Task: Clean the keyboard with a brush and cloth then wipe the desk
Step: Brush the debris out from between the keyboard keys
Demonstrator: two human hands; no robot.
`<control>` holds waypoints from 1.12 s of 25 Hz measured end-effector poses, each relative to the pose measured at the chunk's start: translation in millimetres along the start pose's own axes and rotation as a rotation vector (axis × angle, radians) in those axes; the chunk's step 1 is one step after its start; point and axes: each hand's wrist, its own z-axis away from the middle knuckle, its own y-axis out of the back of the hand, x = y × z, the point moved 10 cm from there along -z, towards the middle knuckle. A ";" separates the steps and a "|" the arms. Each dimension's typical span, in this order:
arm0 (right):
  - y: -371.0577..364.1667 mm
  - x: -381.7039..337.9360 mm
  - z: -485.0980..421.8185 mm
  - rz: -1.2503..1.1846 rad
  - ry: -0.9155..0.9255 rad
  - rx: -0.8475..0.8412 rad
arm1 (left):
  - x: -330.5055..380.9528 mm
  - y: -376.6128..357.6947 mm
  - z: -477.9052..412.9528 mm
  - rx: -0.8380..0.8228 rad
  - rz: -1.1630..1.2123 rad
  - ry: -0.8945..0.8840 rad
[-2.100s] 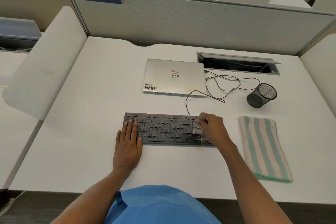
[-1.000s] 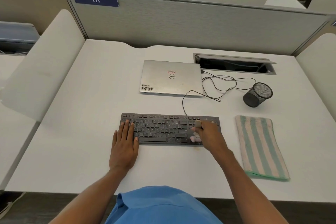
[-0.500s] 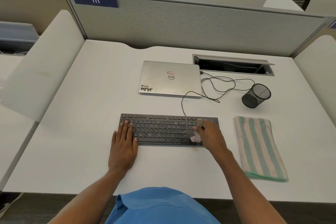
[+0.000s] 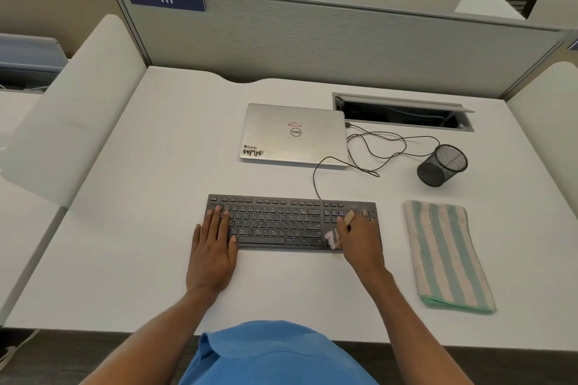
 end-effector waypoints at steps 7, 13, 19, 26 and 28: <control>1.9 -2.4 -11.0 -0.007 -0.024 0.014 | 0.2 -0.8 0.3 -0.005 0.011 0.001; 0.4 5.7 -15.0 0.094 -0.055 -0.063 | -0.2 -1.6 0.7 -0.012 0.001 0.004; 4.0 12.6 -7.3 0.076 -0.050 -0.033 | -0.3 -2.2 -0.1 -0.017 -0.003 0.009; 17.0 13.9 -11.2 -0.078 -0.010 0.116 | -0.6 -1.8 0.0 -0.022 -0.006 0.008; 10.9 17.3 -4.8 -0.105 -0.033 0.081 | -0.2 -1.2 -0.2 -0.021 -0.006 0.008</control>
